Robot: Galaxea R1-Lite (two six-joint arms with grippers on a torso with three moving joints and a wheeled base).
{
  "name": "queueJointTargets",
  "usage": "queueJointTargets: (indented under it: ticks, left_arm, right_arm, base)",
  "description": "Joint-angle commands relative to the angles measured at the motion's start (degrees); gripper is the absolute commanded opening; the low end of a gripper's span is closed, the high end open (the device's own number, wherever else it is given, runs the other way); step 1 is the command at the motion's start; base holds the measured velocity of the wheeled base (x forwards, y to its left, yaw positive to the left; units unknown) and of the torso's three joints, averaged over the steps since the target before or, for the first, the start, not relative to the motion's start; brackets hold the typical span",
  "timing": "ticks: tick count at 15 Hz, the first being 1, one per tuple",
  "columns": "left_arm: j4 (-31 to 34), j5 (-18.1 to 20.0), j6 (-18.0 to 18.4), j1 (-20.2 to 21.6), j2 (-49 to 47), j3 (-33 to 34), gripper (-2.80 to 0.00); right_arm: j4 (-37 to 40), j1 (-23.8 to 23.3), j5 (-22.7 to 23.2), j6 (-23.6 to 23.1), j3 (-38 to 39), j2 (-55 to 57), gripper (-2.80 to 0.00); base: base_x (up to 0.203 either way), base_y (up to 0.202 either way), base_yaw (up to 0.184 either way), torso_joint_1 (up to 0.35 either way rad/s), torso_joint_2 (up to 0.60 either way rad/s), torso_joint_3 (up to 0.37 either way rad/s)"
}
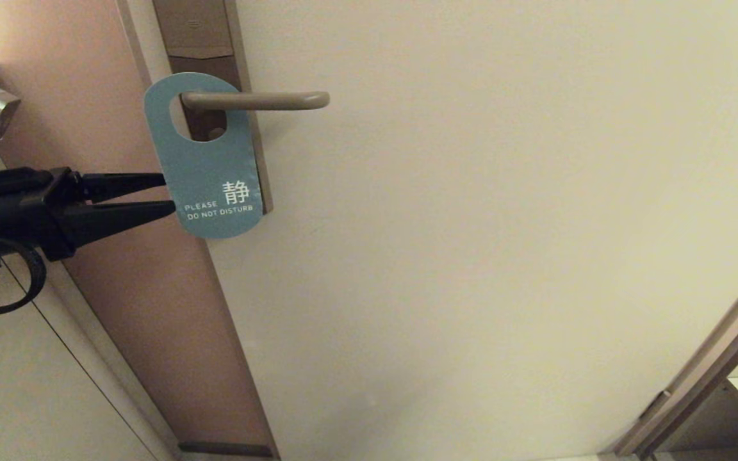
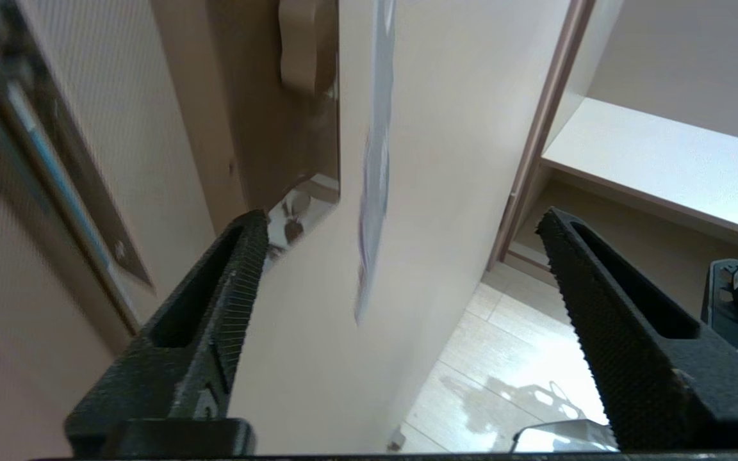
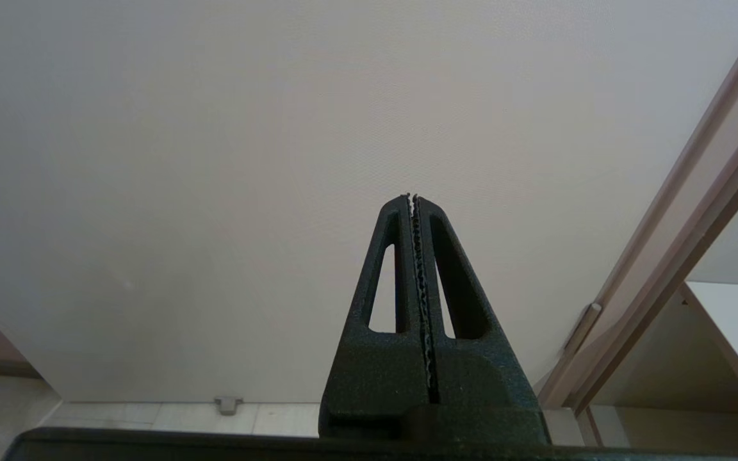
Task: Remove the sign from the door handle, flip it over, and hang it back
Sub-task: Take down the sign
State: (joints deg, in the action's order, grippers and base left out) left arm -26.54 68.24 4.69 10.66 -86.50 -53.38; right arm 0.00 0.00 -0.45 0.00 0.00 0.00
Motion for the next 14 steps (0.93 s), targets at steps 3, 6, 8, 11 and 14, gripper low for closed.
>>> queueJointTargets:
  ticks: [3, 6, 8, 11, 14]
  left_arm:
    - [-2.5, 1.0, 0.0, -1.3, -3.2, -2.7, 0.0]
    - [-3.6, 1.5, -0.4, -3.1, -3.4, -2.9, 0.0]
    - [-3.6, 1.6, -0.4, -4.0, -3.3, -3.0, 0.0]
    - [-3.6, 1.9, -0.5, -5.0, -3.4, -4.0, 0.0]
    - [-3.6, 1.9, -0.5, -5.7, -3.5, -4.3, 0.0]
  right_arm:
    - [0.0, 0.0, 0.0, 0.0, 0.0, 0.0, -2.8]
    - [0.0, 0.0, 0.0, 0.0, 0.0, 0.0, -2.8]
    - [0.0, 0.0, 0.0, 0.0, 0.0, 0.0, -2.8]
    - [0.0, 0.0, 0.0, 0.0, 0.0, 0.0, -2.8]
    - [0.0, 0.0, 0.0, 0.0, 0.0, 0.0, -2.8]
  base:
    - [0.0, 0.0, 0.0, 0.0, 0.0, 0.0]
    - [0.0, 0.0, 0.0, 0.0, 0.0, 0.0]
    - [0.0, 0.0, 0.0, 0.0, 0.0, 0.0]
    - [0.0, 0.0, 0.0, 0.0, 0.0, 0.0]
    - [0.0, 0.0, 0.0, 0.0, 0.0, 0.0]
